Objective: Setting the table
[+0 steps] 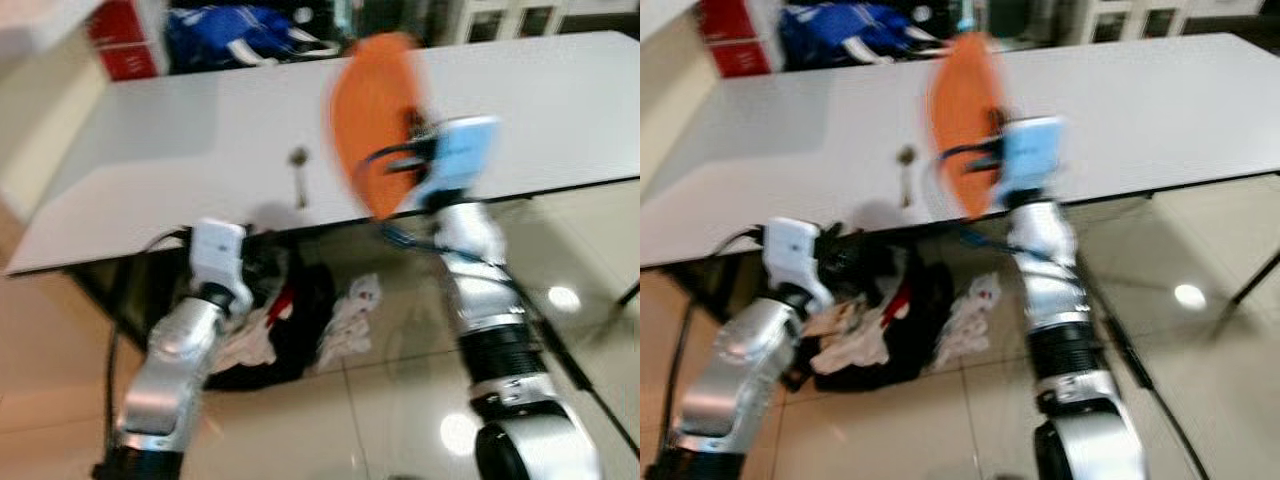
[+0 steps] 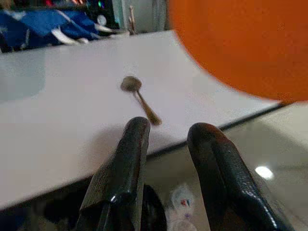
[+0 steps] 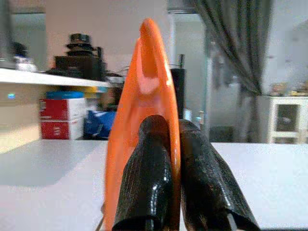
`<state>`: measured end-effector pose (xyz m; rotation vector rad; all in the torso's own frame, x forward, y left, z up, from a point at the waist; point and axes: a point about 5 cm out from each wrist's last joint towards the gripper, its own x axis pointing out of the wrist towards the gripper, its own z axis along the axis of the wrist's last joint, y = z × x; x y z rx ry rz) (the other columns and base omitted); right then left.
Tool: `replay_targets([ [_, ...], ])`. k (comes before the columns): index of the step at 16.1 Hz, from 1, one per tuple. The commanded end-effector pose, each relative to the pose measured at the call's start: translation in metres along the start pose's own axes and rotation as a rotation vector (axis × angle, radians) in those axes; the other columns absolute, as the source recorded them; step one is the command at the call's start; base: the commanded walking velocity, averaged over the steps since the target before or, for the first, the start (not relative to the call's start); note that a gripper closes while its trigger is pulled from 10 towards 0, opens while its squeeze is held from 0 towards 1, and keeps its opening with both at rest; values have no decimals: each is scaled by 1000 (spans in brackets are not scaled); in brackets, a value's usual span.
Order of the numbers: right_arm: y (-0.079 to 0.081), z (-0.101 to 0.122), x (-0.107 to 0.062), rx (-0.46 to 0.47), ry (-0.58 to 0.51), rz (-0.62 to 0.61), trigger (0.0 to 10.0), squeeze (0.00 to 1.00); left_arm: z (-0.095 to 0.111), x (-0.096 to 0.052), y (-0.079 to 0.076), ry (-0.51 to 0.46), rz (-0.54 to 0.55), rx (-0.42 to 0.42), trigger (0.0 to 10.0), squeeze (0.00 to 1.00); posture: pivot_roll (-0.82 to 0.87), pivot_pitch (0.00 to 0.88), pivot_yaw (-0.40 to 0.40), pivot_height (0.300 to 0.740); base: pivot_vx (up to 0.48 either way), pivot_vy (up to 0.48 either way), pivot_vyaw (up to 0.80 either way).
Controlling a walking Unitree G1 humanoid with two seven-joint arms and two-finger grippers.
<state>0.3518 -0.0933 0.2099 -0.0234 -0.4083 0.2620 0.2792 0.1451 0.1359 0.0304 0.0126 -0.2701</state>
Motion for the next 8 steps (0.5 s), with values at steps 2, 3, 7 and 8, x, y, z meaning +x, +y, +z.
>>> replay_targets([
  [2, -8, 8, -2, -24, -39, -16, 10000, 0, -3, 0, 4, 12, 23, -3, 10000, 0, -51, 0, 69, 740, 0, 0, 0],
  [3, -8, 8, -2, -28, -37, -14, 10000, 0, -4, -3, 5, 15, 15, -3, 10000, 0, -49, 0, 68, 740, 0, 0, 0],
  [7, -34, -3, -9, -119, -10, -45, 10000, 0, -23, -27, 21, 61, 52, 31, 10000, 0, -45, 0, 62, 740, 0, 0, 0],
  [8, -42, -7, -15, -150, 4, -55, 10000, 0, -32, -36, 31, 91, 90, 15, 10000, 0, -43, 0, 61, 740, 0, 0, 0],
])
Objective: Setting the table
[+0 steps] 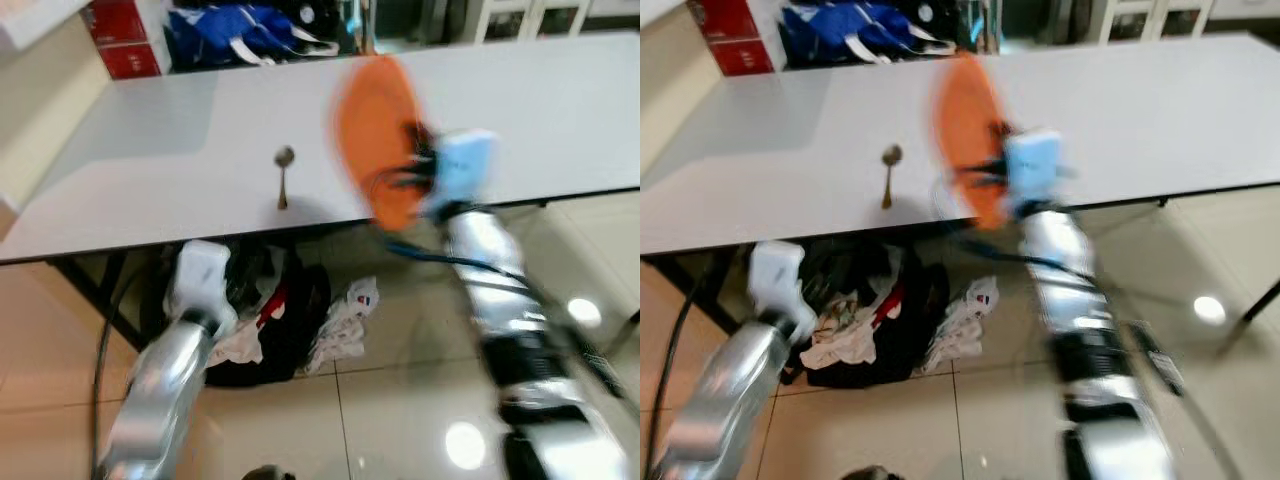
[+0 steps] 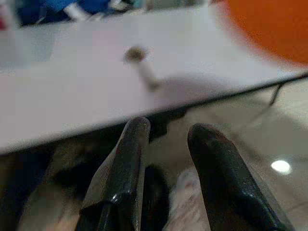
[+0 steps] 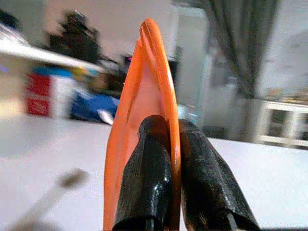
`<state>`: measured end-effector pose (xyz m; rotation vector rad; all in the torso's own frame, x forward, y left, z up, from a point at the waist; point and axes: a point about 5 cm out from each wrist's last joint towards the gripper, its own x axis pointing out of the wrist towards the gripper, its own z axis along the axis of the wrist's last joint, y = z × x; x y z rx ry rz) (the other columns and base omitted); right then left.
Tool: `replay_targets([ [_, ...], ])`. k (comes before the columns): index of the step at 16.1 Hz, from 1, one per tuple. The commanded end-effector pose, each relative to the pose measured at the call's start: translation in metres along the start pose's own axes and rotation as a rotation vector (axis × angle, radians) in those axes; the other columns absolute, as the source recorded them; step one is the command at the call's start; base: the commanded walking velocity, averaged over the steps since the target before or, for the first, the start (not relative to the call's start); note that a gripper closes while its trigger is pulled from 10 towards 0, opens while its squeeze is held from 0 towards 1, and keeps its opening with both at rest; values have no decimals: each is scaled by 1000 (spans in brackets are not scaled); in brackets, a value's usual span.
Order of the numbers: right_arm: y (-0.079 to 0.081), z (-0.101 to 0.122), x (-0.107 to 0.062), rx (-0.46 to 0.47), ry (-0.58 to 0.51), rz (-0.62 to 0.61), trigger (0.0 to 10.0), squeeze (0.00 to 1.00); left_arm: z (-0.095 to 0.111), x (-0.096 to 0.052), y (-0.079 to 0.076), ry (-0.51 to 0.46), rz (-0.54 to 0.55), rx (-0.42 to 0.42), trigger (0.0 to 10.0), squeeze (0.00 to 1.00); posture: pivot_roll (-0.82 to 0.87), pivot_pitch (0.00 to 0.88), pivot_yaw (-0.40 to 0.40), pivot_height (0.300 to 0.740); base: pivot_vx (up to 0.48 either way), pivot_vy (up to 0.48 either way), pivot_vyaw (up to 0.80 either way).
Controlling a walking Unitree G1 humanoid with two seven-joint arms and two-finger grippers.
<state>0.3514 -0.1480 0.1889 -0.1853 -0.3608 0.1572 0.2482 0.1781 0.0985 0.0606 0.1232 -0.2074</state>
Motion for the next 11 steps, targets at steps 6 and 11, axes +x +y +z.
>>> replay_targets([
  [6, -30, 22, -8, -143, -155, -137, 10000, 0, 2, -8, 18, -34, 72, 52, 10000, 0, -65, 0, 65, 740, 0, 0, 0],
  [11, -13, 22, -3, -96, -162, -128, 10000, 0, 11, 8, 4, -74, 52, -2, 10000, 0, -77, 0, 75, 740, 206, 201, 0],
])
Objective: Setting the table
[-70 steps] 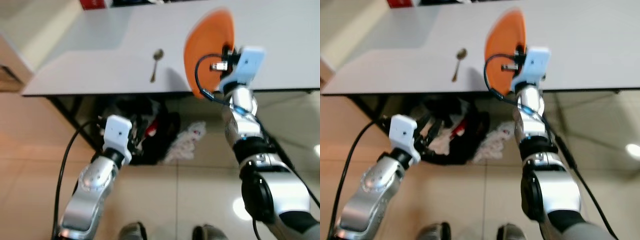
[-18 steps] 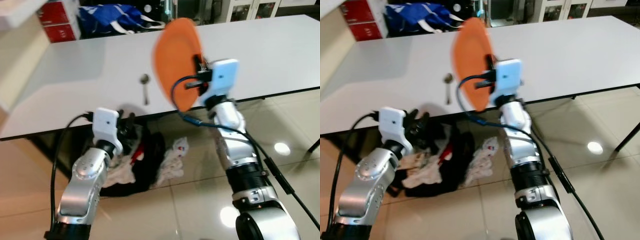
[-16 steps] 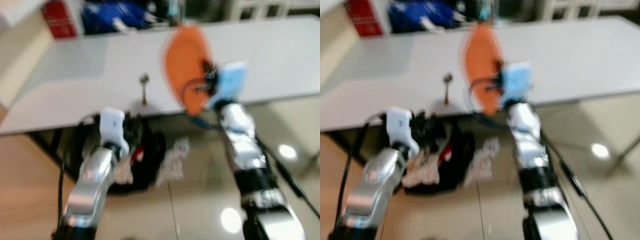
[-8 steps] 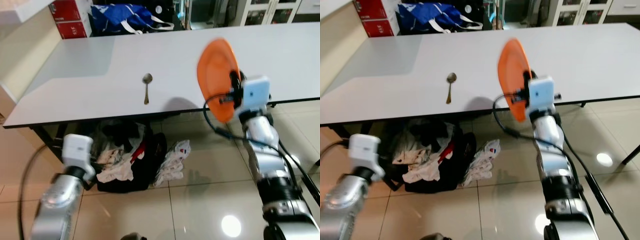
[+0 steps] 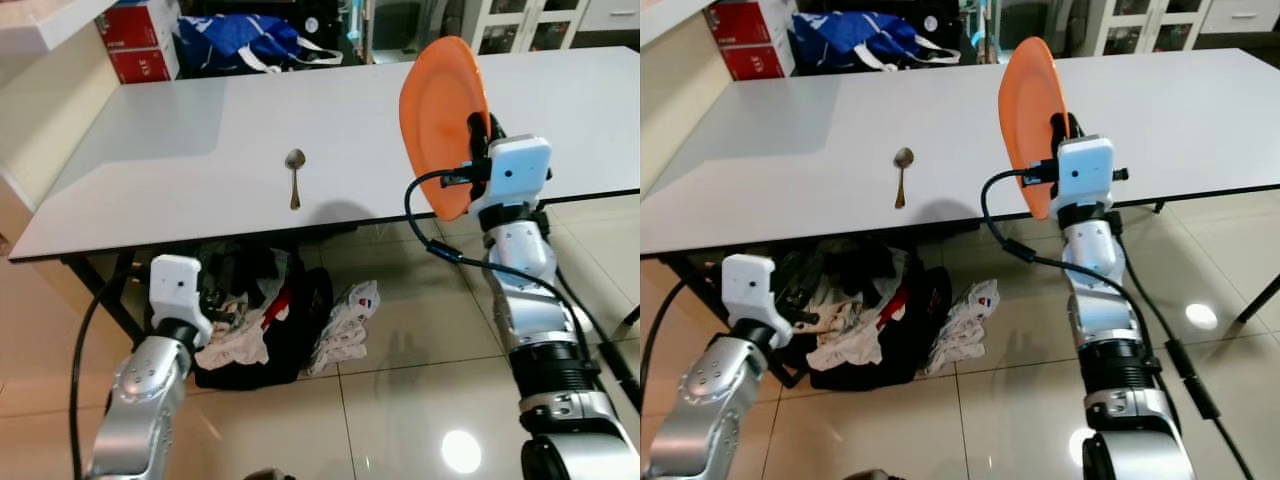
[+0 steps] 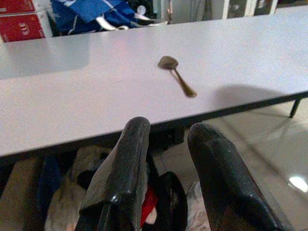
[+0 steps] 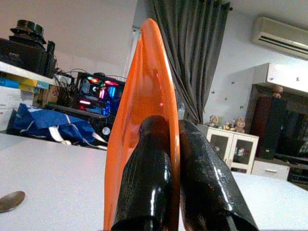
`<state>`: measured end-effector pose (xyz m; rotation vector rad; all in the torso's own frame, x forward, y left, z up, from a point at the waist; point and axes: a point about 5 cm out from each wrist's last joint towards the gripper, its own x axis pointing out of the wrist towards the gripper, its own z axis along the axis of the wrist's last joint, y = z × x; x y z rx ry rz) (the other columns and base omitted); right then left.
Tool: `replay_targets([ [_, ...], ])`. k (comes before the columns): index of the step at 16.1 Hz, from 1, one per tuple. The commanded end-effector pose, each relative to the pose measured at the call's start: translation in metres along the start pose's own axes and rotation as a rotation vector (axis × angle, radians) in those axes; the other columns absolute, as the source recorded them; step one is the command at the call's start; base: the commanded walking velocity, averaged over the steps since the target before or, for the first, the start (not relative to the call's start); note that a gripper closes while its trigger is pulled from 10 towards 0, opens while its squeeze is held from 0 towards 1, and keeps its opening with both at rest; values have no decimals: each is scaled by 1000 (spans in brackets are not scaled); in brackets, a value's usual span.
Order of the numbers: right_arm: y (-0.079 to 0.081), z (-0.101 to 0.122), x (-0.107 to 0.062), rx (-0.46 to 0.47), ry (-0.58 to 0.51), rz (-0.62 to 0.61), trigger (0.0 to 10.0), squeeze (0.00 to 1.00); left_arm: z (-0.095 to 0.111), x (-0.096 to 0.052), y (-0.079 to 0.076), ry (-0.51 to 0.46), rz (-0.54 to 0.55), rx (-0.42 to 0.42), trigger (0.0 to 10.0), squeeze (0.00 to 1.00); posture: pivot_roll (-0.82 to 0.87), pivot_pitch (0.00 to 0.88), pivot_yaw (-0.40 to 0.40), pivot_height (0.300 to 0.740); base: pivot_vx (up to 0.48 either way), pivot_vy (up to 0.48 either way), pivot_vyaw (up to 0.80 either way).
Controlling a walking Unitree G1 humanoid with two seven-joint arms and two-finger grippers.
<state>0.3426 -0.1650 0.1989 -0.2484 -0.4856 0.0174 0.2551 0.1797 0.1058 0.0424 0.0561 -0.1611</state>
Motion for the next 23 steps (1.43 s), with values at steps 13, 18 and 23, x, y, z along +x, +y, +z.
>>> replay_targets([
  [13, 22, 19, 12, 35, -80, 40, 10000, 0, 13, 17, -15, -20, -57, 64, 10000, 0, -76, 0, 74, 740, 415, 155, 0],
  [18, 18, 29, 22, 31, -109, 28, 10000, 0, 14, 20, -21, -20, -89, 70, 10000, 0, -79, 0, 85, 740, 263, 0, 0],
  [23, 5, 27, 53, 274, -28, -113, 10000, 0, 18, 16, -19, -27, -106, 63, 10000, 0, -44, 0, 108, 740, 0, 0, 0],
])
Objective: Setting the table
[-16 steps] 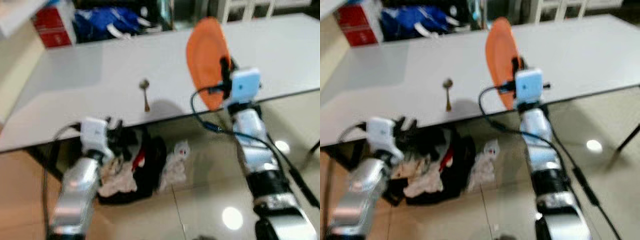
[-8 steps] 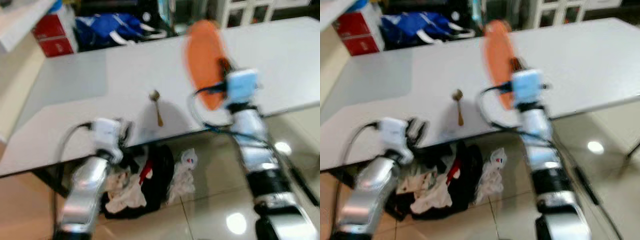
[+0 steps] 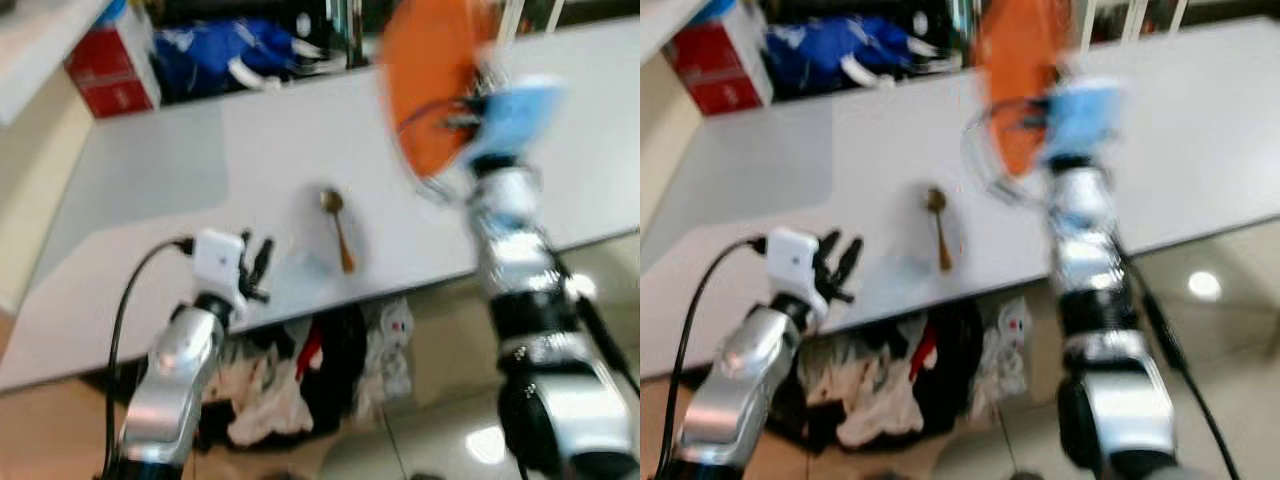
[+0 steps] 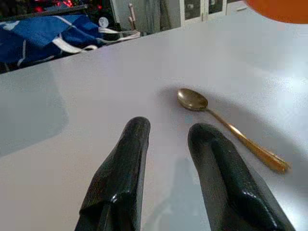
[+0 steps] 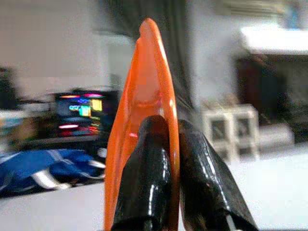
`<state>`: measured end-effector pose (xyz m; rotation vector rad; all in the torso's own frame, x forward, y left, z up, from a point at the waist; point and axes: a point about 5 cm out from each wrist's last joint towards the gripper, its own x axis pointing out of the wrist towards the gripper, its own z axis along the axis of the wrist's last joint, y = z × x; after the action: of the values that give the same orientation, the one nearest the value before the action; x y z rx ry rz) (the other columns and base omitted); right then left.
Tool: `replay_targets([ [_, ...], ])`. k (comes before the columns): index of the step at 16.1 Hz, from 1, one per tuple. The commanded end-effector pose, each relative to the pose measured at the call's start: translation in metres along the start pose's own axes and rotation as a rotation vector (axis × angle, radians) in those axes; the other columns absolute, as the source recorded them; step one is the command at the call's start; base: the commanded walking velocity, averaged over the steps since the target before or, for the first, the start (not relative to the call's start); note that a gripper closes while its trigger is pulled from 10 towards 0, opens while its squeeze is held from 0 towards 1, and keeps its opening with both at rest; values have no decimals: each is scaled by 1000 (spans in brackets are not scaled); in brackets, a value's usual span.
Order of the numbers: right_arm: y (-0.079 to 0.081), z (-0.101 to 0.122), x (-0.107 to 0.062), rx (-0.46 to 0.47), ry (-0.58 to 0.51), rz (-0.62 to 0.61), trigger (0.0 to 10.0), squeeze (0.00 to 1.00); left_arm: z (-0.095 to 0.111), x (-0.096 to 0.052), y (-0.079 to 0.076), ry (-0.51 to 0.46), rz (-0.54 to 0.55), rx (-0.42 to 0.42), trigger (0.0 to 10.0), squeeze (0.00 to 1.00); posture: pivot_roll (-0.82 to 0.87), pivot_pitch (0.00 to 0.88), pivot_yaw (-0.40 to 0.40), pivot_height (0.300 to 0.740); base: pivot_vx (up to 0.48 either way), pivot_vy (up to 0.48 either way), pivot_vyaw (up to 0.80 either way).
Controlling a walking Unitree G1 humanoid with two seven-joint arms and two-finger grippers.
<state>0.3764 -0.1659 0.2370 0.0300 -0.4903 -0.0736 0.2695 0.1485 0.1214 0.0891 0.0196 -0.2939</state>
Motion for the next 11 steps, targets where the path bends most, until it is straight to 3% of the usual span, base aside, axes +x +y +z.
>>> replay_targets([
  [1, 12, 2, 7, 91, 6, -7, 10000, 0, 0, -6, 11, 14, 29, 12, 10000, 0, -30, 0, 110, 740, 0, 0, 0],
  [2, 8, -1, 8, 118, 24, -41, 10000, 0, 1, -8, 13, 17, 33, 15, 10000, 0, -10, 0, 113, 740, 0, 0, 0],
  [3, -1, -12, 10, 250, 91, -124, 10000, 0, 4, -15, 19, 21, 41, 27, 10000, 0, 20, 0, 119, 740, 0, 0, 0],
  [6, -5, -39, 4, 478, 220, -203, 10000, 0, 9, -31, 31, 53, 58, 69, 10000, 0, 89, 0, 140, 740, 0, 0, 0],
  [8, -10, -53, -4, 515, 274, -244, 10000, 0, 12, -41, 39, 66, 73, 89, 10000, 0, 113, 21, 145, 740, 0, 0, 0],
  [11, -16, -73, -18, 490, 368, -262, 10000, 0, 17, -54, 41, 89, 76, 97, 10000, 0, 150, 54, 156, 740, 0, 0, 0],
])
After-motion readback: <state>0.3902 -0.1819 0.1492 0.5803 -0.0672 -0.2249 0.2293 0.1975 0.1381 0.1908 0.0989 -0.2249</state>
